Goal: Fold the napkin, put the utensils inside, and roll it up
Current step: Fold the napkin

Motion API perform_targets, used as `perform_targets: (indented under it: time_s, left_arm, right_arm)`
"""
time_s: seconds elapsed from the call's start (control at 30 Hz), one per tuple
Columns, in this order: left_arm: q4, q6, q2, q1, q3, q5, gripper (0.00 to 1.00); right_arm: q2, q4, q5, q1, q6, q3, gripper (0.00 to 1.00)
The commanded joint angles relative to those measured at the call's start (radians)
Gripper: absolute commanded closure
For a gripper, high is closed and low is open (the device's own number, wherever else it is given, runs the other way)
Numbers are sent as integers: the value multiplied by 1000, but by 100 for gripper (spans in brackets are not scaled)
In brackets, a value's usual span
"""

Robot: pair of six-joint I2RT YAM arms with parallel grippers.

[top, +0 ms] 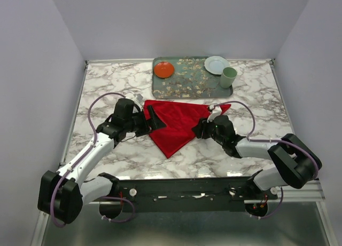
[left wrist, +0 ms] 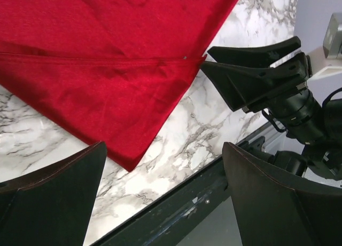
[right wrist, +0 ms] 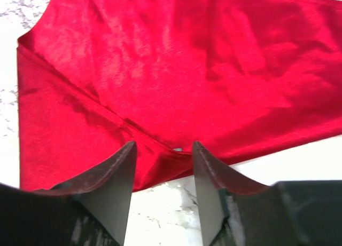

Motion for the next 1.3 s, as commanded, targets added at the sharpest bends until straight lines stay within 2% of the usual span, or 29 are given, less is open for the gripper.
perform_targets:
  time_s: [0.0, 0.17, 0.27, 0.3, 0.4, 0.47, 0.5, 0.53, 0.57, 0.67, 0.77, 0.93, 1.0, 1.07, 1.27]
  left_arm:
    - [65, -27, 22, -44, -17, -21, 2]
    - [76, -12, 45, -52, -17, -36, 2]
    - [102, 13, 103, -50, -8, -51, 9]
    - [107, 25, 123, -50, 3, -54, 20]
    - [113, 51, 203, -30, 30, -71, 43]
    - [130, 62, 235, -6, 30, -64, 49]
    - [131, 73, 243, 5, 29, -65, 53]
    - [131, 79, 252, 29, 26, -65, 55]
    - [134, 85, 257, 36, 24, -65, 55]
    - [131, 94, 285, 50, 26, -53, 58]
    - [157, 79, 272, 50, 12, -33, 60]
    - [121, 96, 259, 48, 33, -19, 55]
    - [114, 102, 251, 48, 37, -19, 54]
    - [110, 100, 239, 47, 41, -13, 53]
    - [48, 119, 236, 47, 106, -8, 53]
  right_arm:
    - [36, 17, -46, 0, 60, -24, 48]
    - [9, -10, -38, -75, 77, -24, 48]
    - [-57, -94, -22, -127, 67, 16, 46]
    - [-95, -118, -21, -141, 64, 37, 46]
    - [-137, -187, -88, -156, 25, 76, 46]
    - [-131, -178, -252, -155, 21, 110, 47]
    - [-130, -178, -283, -155, 33, 113, 47]
    - [-143, -188, -218, -156, 69, 110, 45]
    - [-154, -217, -176, -188, 138, 107, 37]
    - [-140, -257, -170, -315, 200, 139, 25]
    - [-99, -380, -176, -429, 166, 244, 22]
    - [34, -422, -275, -624, 194, 317, 23]
    - [100, -423, -338, -702, 215, 363, 27]
    - [197, -432, -442, -721, 209, 403, 34]
    - [278, -409, -441, -722, 243, 401, 36]
